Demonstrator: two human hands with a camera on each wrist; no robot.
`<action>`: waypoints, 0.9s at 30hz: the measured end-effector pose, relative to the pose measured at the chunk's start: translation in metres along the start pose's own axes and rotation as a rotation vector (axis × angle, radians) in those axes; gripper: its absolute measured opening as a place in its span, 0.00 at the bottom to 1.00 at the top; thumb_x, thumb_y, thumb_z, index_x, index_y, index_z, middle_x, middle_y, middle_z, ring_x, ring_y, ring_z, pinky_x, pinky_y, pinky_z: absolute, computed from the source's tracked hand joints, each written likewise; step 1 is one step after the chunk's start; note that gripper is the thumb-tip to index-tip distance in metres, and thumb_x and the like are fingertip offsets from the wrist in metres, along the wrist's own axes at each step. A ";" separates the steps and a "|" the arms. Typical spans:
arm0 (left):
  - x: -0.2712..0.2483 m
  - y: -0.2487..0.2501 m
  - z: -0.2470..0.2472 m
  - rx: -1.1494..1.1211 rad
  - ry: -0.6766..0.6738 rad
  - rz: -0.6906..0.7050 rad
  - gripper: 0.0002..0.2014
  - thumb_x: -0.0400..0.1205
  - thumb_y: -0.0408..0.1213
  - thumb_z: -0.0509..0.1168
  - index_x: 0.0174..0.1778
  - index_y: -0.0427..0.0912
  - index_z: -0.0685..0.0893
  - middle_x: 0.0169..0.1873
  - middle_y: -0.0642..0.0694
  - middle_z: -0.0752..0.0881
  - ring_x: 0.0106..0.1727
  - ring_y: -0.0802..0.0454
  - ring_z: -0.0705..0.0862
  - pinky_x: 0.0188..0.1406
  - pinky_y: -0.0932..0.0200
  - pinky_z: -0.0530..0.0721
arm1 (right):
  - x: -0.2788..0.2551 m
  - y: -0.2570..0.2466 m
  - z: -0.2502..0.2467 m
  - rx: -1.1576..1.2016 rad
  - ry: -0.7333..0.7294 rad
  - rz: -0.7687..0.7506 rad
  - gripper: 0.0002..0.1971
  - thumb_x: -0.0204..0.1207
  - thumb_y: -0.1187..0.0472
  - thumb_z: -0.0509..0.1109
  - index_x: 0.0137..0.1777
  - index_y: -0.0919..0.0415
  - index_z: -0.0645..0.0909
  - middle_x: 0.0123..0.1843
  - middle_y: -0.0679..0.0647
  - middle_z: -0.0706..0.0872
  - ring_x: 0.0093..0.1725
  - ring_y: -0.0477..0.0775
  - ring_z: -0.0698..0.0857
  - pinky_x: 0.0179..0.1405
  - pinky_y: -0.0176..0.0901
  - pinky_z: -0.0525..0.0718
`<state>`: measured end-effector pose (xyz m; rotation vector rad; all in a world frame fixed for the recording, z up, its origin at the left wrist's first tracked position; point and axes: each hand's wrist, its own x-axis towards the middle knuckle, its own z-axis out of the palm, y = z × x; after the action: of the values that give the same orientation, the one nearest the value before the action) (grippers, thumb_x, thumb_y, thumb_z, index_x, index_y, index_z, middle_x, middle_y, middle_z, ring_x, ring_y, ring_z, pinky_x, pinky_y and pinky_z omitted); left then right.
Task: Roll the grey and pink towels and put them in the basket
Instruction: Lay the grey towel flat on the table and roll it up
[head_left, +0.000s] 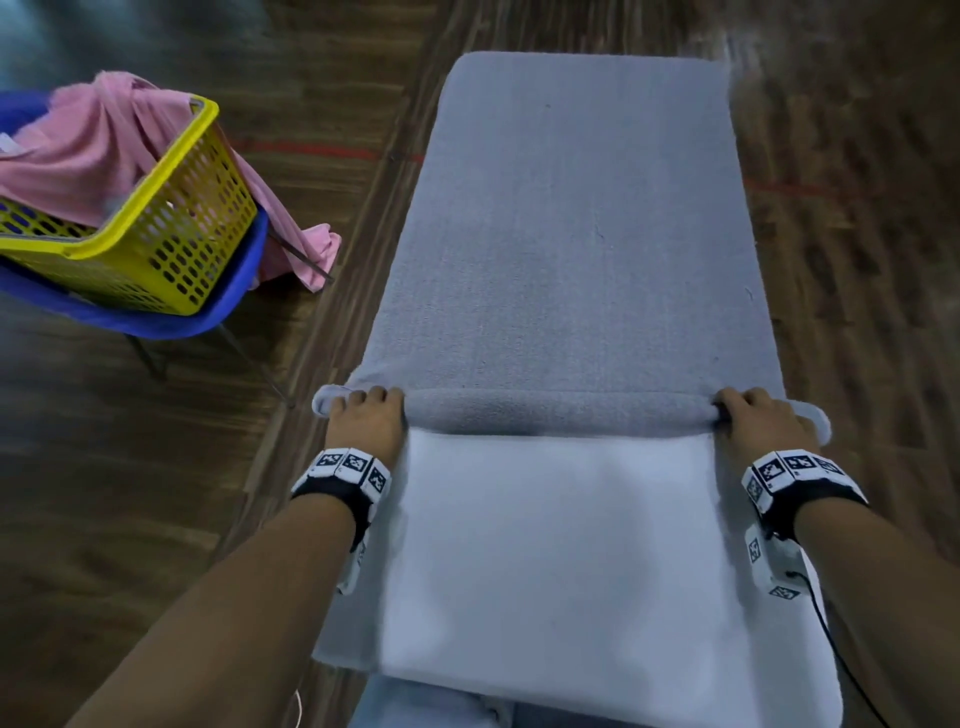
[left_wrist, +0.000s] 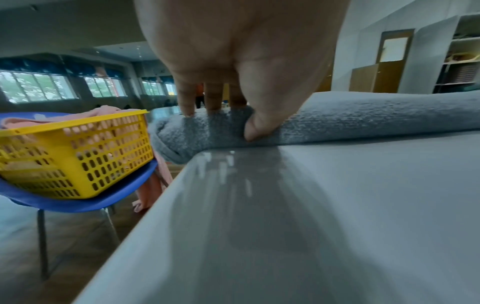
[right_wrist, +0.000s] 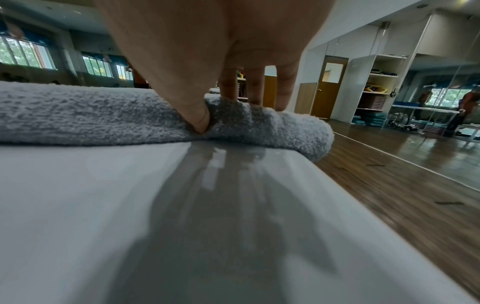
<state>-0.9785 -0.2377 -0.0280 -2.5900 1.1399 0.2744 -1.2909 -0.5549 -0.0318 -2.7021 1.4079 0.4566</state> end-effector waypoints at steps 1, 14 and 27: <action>0.005 -0.003 -0.004 0.015 -0.041 0.020 0.14 0.84 0.35 0.55 0.64 0.42 0.76 0.62 0.41 0.81 0.64 0.39 0.80 0.63 0.44 0.76 | 0.002 0.002 -0.002 -0.017 -0.022 -0.015 0.13 0.82 0.56 0.56 0.65 0.48 0.72 0.63 0.58 0.78 0.60 0.66 0.79 0.58 0.60 0.77; 0.023 -0.033 -0.044 -0.031 -0.159 0.077 0.08 0.85 0.48 0.53 0.55 0.52 0.73 0.61 0.40 0.82 0.60 0.38 0.80 0.58 0.45 0.73 | 0.006 0.040 -0.022 0.022 -0.049 -0.179 0.11 0.79 0.54 0.63 0.60 0.52 0.75 0.56 0.61 0.85 0.51 0.63 0.83 0.41 0.46 0.73; -0.013 0.021 0.003 -0.138 -0.086 -0.009 0.25 0.87 0.40 0.50 0.82 0.51 0.59 0.82 0.46 0.63 0.80 0.43 0.64 0.76 0.39 0.66 | -0.015 0.015 0.014 -0.043 0.089 -0.358 0.19 0.79 0.51 0.62 0.69 0.51 0.75 0.64 0.53 0.82 0.60 0.58 0.81 0.61 0.51 0.75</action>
<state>-1.0029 -0.2418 -0.0311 -2.6723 1.1149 0.4733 -1.3144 -0.5491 -0.0400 -2.9522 0.9052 0.3452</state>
